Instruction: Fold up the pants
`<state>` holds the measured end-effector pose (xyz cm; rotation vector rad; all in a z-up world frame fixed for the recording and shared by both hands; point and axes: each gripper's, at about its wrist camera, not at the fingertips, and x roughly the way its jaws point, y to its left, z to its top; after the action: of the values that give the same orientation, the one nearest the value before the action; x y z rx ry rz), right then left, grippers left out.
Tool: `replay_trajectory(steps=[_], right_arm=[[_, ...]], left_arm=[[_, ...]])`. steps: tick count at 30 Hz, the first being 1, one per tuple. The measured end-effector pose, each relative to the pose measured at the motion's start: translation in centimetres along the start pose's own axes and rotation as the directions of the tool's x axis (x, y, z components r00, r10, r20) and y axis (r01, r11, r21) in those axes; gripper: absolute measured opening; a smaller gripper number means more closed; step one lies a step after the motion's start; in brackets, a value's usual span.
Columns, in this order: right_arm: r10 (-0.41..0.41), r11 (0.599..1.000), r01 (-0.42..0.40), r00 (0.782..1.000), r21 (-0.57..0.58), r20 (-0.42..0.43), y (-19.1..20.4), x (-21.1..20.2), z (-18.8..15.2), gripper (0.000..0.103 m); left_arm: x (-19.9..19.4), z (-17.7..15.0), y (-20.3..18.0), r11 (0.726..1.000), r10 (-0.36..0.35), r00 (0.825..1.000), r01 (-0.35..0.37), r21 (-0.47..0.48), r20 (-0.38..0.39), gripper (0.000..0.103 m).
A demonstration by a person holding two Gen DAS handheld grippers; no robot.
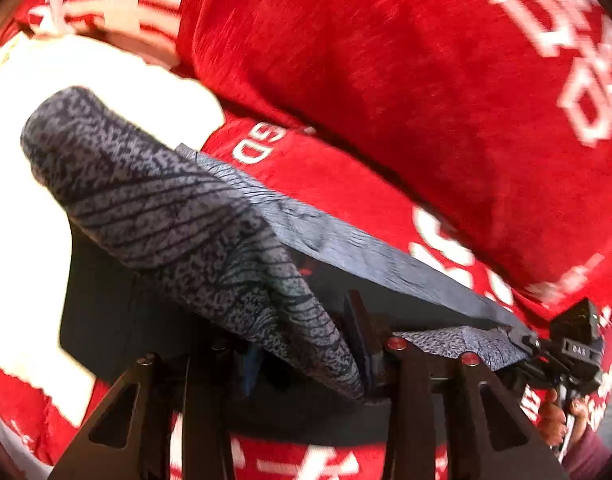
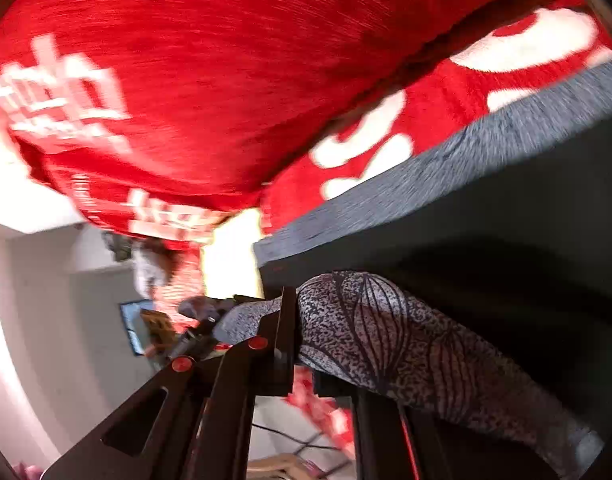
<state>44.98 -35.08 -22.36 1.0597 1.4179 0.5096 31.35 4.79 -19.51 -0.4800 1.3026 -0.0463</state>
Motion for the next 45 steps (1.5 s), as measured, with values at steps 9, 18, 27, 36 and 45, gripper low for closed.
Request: replay_trajectory(steps=[9, 18, 27, 36, 45], right_arm=[[-0.063, 0.997, 0.061, 0.997, -0.054, -0.039, -0.1, 1.0, 1.2, 0.040], [-0.257, 0.909, 0.202, 0.960, -0.363, -0.108, 4.3, 2.2, -3.6, 0.048], [-0.378, 0.904, 0.368, 0.926, -0.219, -0.004, 0.5, -1.3, -2.9, 0.035], [-0.544, 0.800, 0.517, 0.839, -0.305, -0.004, 0.5, -7.2, -8.5, 0.053], [-0.646, 0.726, 0.595, 0.762, -0.344, -0.046, -1.1, -8.0, -12.7, 0.061]], left_arm=[[-2.5, -0.5, -0.7, 0.999, 0.045, 0.999, -0.045, 0.012, 0.012, 0.064], [-2.0, -3.3, -0.9, 0.972, 0.209, 0.978, -0.205, 0.118, -0.017, 0.085], [-2.9, -11.4, -5.7, 0.936, 0.315, 0.949, -0.306, 0.176, -0.029, 0.085], [-6.1, -19.4, -12.9, 0.909, 0.354, 0.934, -0.331, 0.252, -0.051, 0.085], [-8.6, -24.9, -16.3, 0.913, 0.332, 0.941, -0.303, 0.274, -0.065, 0.085]])
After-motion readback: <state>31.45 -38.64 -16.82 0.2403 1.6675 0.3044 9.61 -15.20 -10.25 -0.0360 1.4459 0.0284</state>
